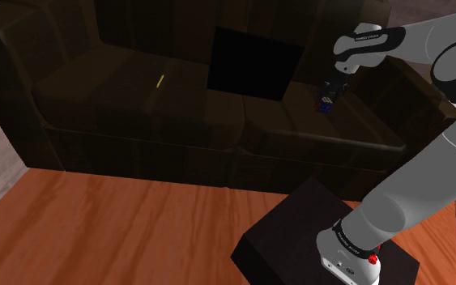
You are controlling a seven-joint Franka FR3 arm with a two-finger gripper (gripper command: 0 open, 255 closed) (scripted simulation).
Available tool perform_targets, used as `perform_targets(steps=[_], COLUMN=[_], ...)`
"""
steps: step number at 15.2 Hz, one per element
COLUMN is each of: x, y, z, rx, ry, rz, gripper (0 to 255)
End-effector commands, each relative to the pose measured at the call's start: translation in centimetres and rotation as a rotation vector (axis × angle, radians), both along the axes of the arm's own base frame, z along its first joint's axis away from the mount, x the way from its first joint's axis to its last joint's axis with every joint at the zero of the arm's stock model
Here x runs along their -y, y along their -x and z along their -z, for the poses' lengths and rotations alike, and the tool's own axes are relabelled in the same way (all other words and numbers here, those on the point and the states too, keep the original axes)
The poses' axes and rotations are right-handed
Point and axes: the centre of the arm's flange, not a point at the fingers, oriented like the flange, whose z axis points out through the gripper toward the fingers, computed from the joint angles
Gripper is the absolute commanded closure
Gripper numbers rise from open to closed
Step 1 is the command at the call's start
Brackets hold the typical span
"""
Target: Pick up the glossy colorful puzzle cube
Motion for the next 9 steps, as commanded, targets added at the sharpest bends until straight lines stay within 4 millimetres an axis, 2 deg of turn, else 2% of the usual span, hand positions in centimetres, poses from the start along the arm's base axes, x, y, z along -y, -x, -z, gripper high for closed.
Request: perform_targets(steps=[1, 2, 3, 9], x=[-0.09, -0.09, -0.1, -0.1], y=[0.03, 0.03, 0.04, 0.04], z=[0.43, 0.43, 0.42, 0.4], rx=[0.0, 0.0, 0.0, 0.0], ry=[0.0, 0.0, 0.0, 0.0], rz=[0.0, 0.0, 0.0, 0.0], gripper=[0, 0, 255, 255])
